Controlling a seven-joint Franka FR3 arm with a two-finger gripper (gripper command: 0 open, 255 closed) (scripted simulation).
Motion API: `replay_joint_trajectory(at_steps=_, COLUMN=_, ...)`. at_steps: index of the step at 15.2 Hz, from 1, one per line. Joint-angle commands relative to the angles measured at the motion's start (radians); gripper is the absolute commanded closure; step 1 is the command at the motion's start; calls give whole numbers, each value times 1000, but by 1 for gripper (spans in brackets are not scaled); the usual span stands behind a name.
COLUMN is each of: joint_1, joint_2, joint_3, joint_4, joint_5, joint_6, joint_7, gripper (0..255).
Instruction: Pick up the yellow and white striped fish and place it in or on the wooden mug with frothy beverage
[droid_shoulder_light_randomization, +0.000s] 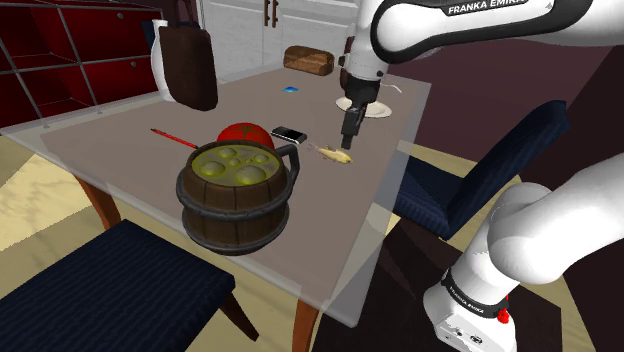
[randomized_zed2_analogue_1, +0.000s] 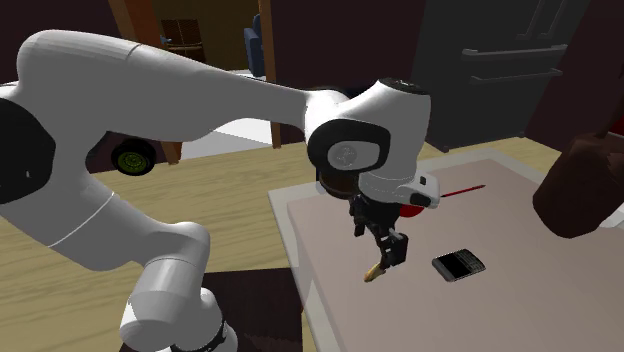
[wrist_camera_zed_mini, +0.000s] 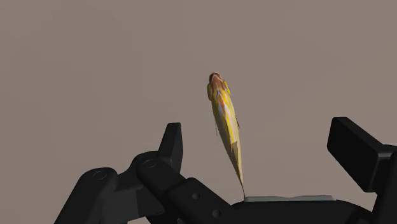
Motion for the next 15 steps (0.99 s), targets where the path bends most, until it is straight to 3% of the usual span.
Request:
replay_joint_trajectory(at_steps=1, joint_1=6, joint_2=62, joint_3=-3, joint_4=33, joint_5=1, joint_6=56, joint_7=-23, gripper=0)
replay_joint_trajectory(at_steps=10, joint_1=9, joint_2=123, joint_3=-3, joint_4=-29, joint_5=3, joint_6=190, joint_7=-34, gripper=0)
replay_joint_trajectory(at_steps=15, joint_1=9, joint_2=123, joint_3=-3, joint_4=-29, joint_5=3, joint_6=190, joint_7=-34, gripper=0)
